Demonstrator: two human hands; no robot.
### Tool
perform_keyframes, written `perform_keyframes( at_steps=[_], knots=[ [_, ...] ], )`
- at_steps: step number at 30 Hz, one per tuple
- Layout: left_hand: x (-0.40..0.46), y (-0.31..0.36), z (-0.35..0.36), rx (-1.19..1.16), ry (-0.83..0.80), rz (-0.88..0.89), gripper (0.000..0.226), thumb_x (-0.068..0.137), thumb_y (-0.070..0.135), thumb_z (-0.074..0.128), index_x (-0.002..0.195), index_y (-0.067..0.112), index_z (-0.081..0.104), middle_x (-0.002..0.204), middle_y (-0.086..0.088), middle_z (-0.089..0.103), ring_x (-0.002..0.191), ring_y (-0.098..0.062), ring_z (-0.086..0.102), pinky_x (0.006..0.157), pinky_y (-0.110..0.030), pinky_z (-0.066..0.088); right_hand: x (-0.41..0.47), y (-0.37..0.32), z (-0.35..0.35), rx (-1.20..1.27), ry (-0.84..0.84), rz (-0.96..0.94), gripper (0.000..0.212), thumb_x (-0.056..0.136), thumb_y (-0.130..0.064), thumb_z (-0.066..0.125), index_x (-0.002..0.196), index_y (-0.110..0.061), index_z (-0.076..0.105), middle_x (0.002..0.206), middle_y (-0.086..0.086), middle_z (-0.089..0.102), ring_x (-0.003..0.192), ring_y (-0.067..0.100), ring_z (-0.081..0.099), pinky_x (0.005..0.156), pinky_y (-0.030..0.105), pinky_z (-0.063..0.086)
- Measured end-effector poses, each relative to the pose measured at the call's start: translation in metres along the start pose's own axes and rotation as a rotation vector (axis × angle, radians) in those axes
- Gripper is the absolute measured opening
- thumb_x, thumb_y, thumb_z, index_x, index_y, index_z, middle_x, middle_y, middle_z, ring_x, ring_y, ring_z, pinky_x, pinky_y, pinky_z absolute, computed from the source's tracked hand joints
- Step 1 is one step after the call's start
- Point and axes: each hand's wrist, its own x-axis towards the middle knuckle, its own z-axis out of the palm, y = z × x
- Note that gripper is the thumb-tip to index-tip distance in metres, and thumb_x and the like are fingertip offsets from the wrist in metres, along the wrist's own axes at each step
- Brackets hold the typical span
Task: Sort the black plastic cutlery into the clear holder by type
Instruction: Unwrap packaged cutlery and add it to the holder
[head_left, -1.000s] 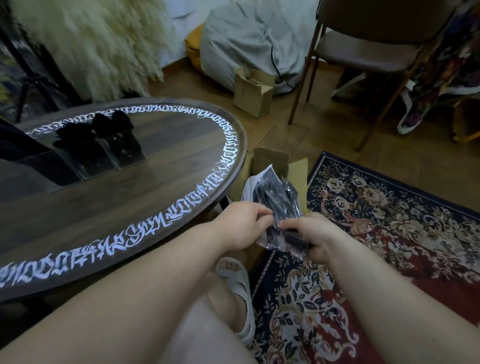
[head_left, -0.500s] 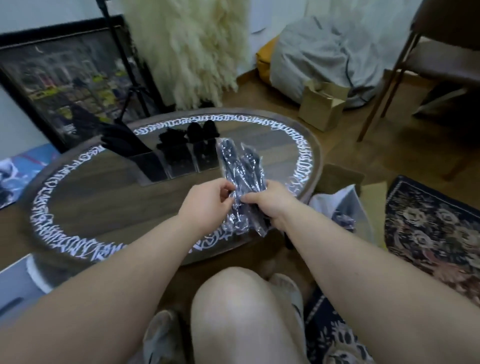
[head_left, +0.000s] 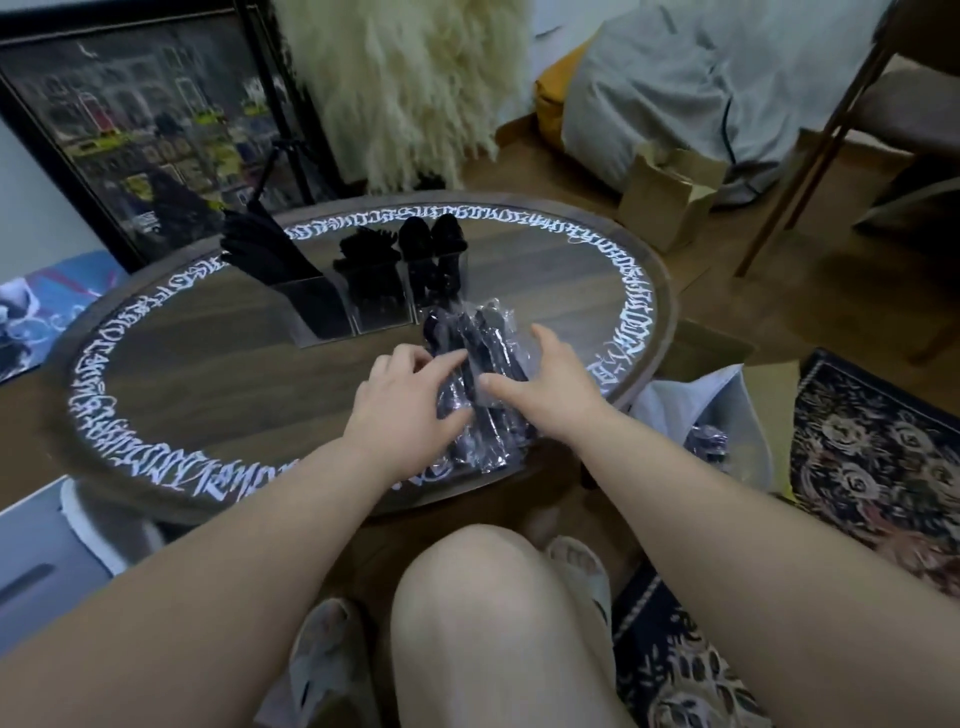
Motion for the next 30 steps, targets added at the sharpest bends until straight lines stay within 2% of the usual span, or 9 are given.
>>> perform_keyframes(
  at_steps=[4,8,12,16,20,22,25,27,30],
  knots=[
    [0.006,0.043,0.000,-0.025,0.021,0.107,0.069,0.086,0.051,0.058,0.146,0.035,0.030,0.140,0.000,0.036,0.126,-0.024,0.034,0.106,-0.042,0.035,-0.028,0.023,-0.032,0.061,0.143,0.005,0.074,0.083,-0.039,0.069,0.146,-0.023,0.032,0.148,0.001,0.037,0.133,0.018,0.038,0.103,0.032,0.035],
    [0.018,0.102,0.015,-0.102,-0.034,0.214,0.070,0.086,0.048,0.061,0.147,0.030,0.030,0.144,0.000,0.033,0.132,-0.023,0.033,0.109,-0.035,0.030,-0.058,0.067,-0.068,0.119,0.302,0.072,0.050,0.087,-0.025,0.065,0.135,-0.021,0.048,0.131,0.000,0.053,0.120,0.016,0.051,0.100,0.035,0.043],
    [0.028,0.161,0.051,-0.211,-0.162,0.278,0.071,0.088,0.041,0.063,0.147,0.024,0.029,0.144,-0.002,0.035,0.129,-0.023,0.041,0.104,-0.037,0.038,-0.080,0.125,-0.101,0.166,0.368,0.220,0.039,0.091,-0.011,0.057,0.130,-0.016,0.054,0.113,-0.001,0.061,0.100,0.012,0.056,0.088,0.029,0.046],
    [0.040,0.201,0.096,-0.184,-0.270,0.249,0.074,0.087,0.046,0.063,0.146,0.020,0.027,0.138,-0.006,0.042,0.124,-0.026,0.047,0.099,-0.037,0.042,-0.082,0.177,-0.111,0.201,0.399,0.331,0.035,0.091,-0.006,0.057,0.125,-0.013,0.058,0.112,0.001,0.064,0.105,0.015,0.060,0.097,0.030,0.046],
    [0.058,0.211,0.132,-0.143,-0.343,0.144,0.076,0.083,0.044,0.065,0.144,0.019,0.026,0.129,-0.008,0.048,0.117,-0.029,0.051,0.092,-0.042,0.047,-0.068,0.196,-0.101,0.195,0.224,0.340,0.039,0.093,-0.004,0.052,0.132,-0.010,0.054,0.124,0.005,0.062,0.113,0.014,0.057,0.100,0.026,0.042],
    [0.067,0.206,0.141,-0.114,-0.374,0.105,0.058,0.087,0.033,0.060,0.135,0.015,0.033,0.122,-0.010,0.055,0.108,-0.031,0.056,0.082,-0.039,0.047,-0.052,0.199,-0.092,0.117,0.149,0.345,0.041,0.094,-0.011,0.053,0.135,-0.010,0.050,0.131,0.007,0.058,0.119,0.019,0.054,0.099,0.028,0.040],
    [0.072,0.197,0.146,-0.125,-0.398,0.051,0.038,0.088,0.020,0.052,0.123,0.013,0.040,0.108,-0.011,0.061,0.092,-0.031,0.057,0.071,-0.034,0.041,-0.017,0.206,-0.076,-0.028,0.173,0.410,0.040,0.089,-0.028,0.057,0.124,-0.008,0.054,0.120,0.009,0.061,0.113,0.027,0.055,0.087,0.031,0.043],
    [0.071,0.193,0.148,-0.138,-0.390,0.044,0.039,0.089,0.019,0.050,0.126,0.014,0.040,0.107,-0.013,0.062,0.095,-0.032,0.057,0.074,-0.035,0.044,0.007,0.215,-0.063,-0.065,0.236,0.517,0.056,0.083,-0.043,0.059,0.127,-0.009,0.048,0.124,0.012,0.057,0.116,0.031,0.051,0.090,0.036,0.044],
    [0.068,0.190,0.150,-0.141,-0.379,0.030,0.042,0.090,0.015,0.048,0.130,0.011,0.037,0.111,-0.015,0.060,0.102,-0.034,0.055,0.082,-0.040,0.048,0.033,0.225,-0.044,-0.080,0.158,0.701,0.092,0.078,-0.060,0.060,0.145,-0.009,0.023,0.144,0.016,0.037,0.133,0.037,0.034,0.104,0.051,0.036]
  ],
)
